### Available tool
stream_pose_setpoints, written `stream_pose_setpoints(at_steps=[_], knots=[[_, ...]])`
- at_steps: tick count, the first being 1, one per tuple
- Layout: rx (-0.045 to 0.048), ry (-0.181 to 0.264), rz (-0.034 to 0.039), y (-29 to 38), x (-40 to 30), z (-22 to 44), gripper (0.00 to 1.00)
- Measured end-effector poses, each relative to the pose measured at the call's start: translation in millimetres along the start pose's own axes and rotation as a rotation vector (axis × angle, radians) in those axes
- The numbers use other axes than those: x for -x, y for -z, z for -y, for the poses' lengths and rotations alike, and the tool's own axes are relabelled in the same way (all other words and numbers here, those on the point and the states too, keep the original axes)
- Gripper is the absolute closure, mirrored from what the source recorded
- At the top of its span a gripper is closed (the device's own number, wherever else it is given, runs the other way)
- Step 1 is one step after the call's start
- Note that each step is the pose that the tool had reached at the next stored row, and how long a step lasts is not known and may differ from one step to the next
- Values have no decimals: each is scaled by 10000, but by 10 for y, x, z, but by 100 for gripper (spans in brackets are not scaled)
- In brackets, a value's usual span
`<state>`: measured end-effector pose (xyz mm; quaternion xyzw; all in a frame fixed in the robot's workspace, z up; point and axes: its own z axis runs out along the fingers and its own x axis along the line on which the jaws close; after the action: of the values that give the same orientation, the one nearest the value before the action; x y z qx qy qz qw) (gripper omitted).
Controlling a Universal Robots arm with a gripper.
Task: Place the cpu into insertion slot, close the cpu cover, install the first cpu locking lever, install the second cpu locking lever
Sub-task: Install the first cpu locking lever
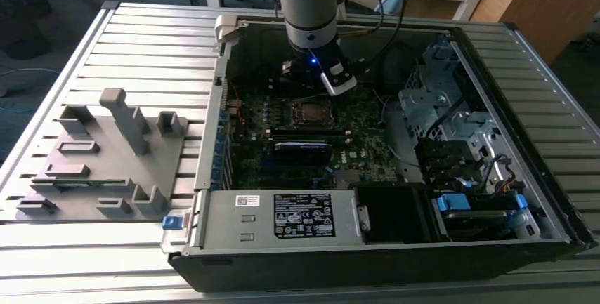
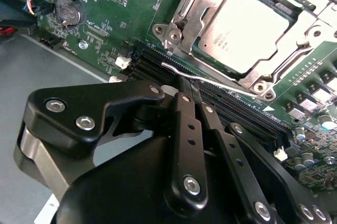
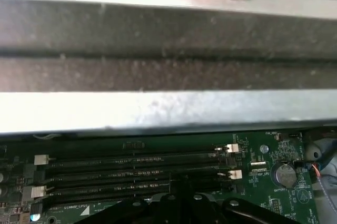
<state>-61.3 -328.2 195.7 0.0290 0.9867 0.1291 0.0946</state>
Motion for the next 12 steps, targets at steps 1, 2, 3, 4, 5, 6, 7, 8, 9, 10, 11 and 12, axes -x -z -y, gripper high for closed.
stream_pose_setpoints(at_steps=[1,2,3,4,5,6,7,8,9,10,11,12], knots=[[95,-19,-5,1,0,1,89],[152,-32,-7,2,0,2,89],[214,-44,-10,2,0,4,89],[264,-54,-12,3,0,5,89],[294,-61,-13,3,0,6,89],[332,-68,-14,3,0,6,89],[366,-75,-15,5,0,7,89],[382,-80,-17,11,1,5,89],[393,-81,-16,21,3,2,89],[403,-83,-15,35,6,-2,89],[408,-83,-16,52,10,-7,89],[415,-85,-17,71,13,-12,89]])
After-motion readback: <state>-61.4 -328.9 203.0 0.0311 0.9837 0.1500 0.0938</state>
